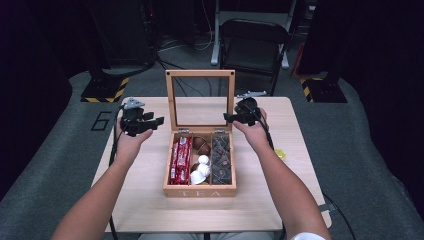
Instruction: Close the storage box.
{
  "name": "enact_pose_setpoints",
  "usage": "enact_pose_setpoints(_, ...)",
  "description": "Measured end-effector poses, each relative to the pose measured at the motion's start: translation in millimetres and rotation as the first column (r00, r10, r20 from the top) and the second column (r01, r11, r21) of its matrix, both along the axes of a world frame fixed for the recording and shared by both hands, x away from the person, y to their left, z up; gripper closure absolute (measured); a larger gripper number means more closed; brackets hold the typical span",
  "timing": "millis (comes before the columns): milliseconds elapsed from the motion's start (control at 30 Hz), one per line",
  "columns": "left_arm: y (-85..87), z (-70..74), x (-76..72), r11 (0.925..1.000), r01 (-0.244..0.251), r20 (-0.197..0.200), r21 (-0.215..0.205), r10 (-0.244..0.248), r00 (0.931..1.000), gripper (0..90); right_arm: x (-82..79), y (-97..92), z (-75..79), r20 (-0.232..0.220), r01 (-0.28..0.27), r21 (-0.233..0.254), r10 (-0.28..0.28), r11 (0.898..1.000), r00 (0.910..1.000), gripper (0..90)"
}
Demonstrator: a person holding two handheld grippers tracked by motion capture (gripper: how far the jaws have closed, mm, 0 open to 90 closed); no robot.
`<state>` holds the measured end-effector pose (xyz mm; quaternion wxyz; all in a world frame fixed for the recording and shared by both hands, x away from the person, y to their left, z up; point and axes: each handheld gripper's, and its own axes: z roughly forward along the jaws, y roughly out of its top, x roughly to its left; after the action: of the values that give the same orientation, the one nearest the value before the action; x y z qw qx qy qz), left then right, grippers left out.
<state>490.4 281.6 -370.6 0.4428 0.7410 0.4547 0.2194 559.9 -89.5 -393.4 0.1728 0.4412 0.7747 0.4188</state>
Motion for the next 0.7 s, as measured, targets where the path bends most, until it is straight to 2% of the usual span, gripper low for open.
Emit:
enact_pose_setpoints(233,-2.0,0.5,-0.5,1.0000,-0.001,0.003,-0.007,0.001,1.0000,48.4,3.5,2.6,-1.7,-0.001,0.013,0.007,-0.013,1.000,0.9999,37.1)
enact_pose_setpoints(700,3.4,1.6,-1.0,1.0000,-0.008,0.001,0.002,0.008,1.0000,48.4,8.3,8.0,-2.1,-0.006,-0.012,0.014,0.012,1.000,0.9999,36.6)
